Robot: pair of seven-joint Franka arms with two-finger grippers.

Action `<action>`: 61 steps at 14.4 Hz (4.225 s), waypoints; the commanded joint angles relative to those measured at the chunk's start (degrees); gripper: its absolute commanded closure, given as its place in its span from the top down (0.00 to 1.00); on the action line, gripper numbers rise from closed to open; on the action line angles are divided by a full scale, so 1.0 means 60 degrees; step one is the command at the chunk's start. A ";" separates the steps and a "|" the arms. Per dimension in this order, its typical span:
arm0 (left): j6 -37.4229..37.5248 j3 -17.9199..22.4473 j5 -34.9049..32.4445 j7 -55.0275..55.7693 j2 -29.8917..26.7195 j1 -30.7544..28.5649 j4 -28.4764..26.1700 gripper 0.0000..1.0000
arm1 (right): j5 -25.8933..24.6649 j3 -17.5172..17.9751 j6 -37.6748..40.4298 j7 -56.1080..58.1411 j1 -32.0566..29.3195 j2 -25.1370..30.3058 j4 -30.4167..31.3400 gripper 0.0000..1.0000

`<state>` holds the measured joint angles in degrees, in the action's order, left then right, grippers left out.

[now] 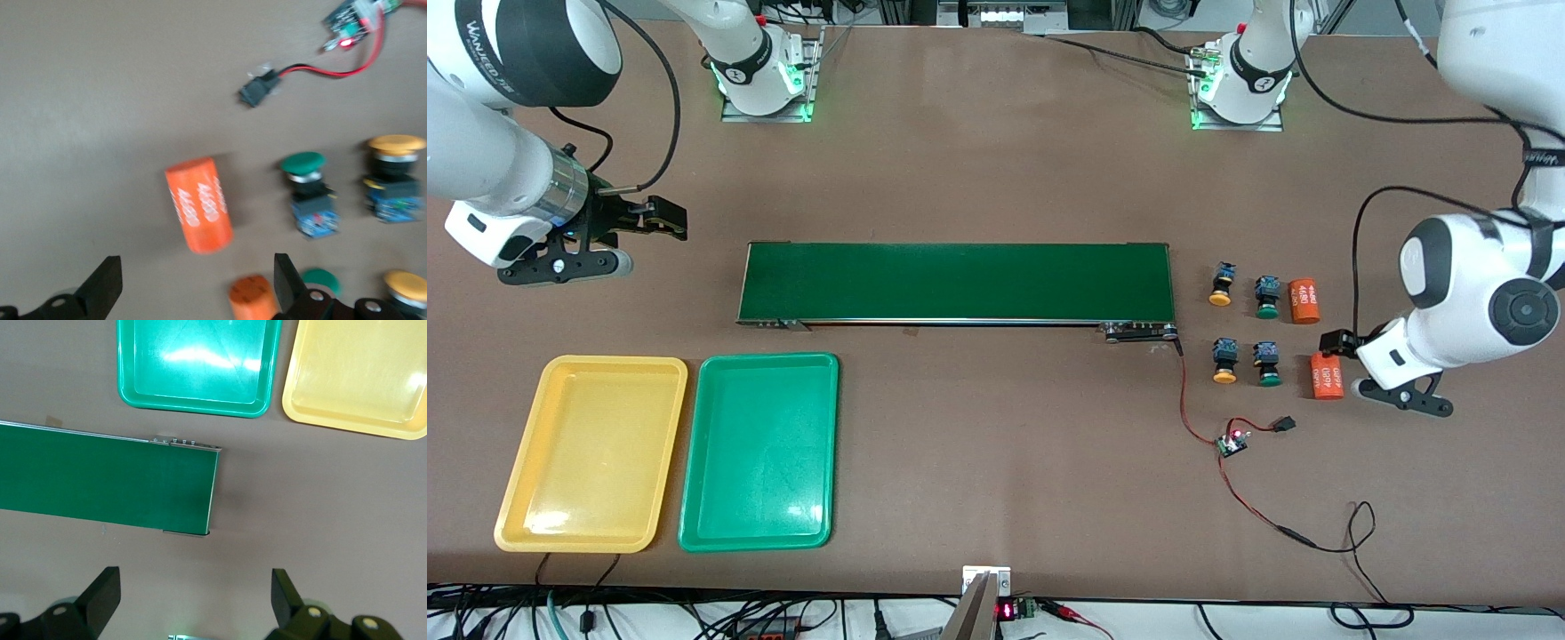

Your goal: Sort buttons by color to trays

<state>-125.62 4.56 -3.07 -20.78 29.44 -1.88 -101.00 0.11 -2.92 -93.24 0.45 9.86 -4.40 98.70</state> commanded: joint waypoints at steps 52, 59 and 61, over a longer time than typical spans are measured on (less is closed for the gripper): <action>0.1953 -0.0980 0.0234 -0.0644 -0.2169 -0.0066 -0.2180 1.00 | 0.0436 0.0047 -0.0691 0.0306 -0.1600 -0.0307 -0.0160 1.00; -0.0458 -0.0232 0.0219 0.0227 -0.1494 -0.0228 -0.3804 1.00 | 0.0480 0.0033 -0.0647 0.0276 -0.1629 -0.0307 -0.0131 1.00; -0.1223 -0.0232 0.0219 0.0140 -0.1188 -0.0272 -0.4113 1.00 | 0.0480 0.0033 -0.0647 0.0276 -0.1629 -0.0307 -0.0131 1.00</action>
<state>-129.16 3.09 -2.16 -20.08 21.88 -3.45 -123.36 2.00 -2.60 -97.73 1.82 0.27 -6.29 98.24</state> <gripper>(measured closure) 0.000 0.000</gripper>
